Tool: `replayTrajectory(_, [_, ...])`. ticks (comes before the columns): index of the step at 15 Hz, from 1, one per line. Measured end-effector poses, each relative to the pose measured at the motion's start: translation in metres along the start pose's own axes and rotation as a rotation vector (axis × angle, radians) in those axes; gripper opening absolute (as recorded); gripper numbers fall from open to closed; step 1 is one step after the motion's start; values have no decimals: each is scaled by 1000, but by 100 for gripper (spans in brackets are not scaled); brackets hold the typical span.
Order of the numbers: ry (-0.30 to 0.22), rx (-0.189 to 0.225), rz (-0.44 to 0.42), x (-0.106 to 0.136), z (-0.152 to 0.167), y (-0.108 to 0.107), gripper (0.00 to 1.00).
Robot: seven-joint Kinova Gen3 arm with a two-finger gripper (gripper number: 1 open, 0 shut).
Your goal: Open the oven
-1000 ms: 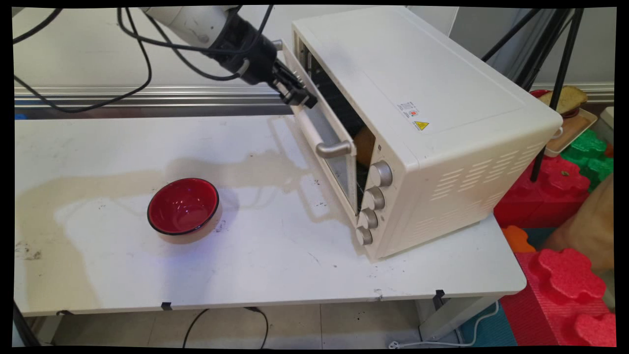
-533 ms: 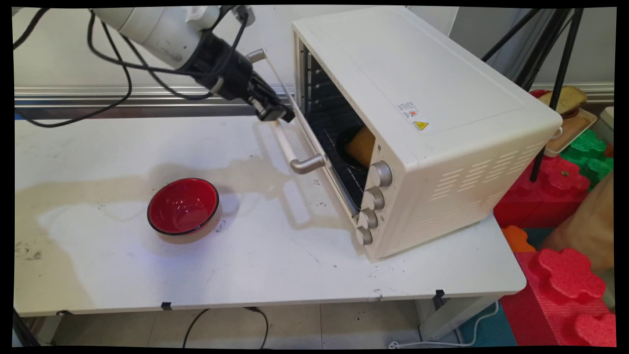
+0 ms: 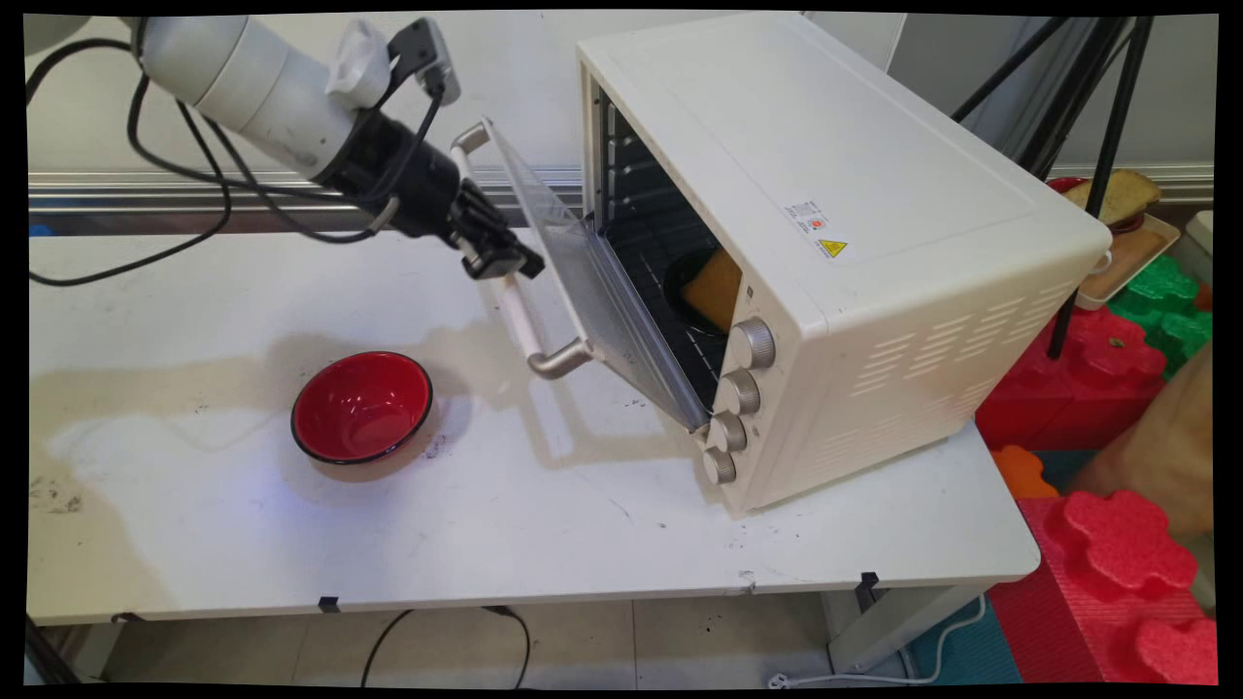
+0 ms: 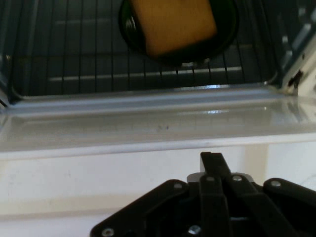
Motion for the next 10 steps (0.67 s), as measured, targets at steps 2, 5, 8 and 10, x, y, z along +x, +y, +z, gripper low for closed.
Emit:
replayTrajectory(2, [-10,-5,4,-10,0,1,0])
replayTrajectory(5, [-25,-12,10,-26,2,1,0])
replayTrajectory(8, [-37,-19,15,-38,5,2,0])
replayTrajectory(10, [-45,-23,18,-46,7,2,0])
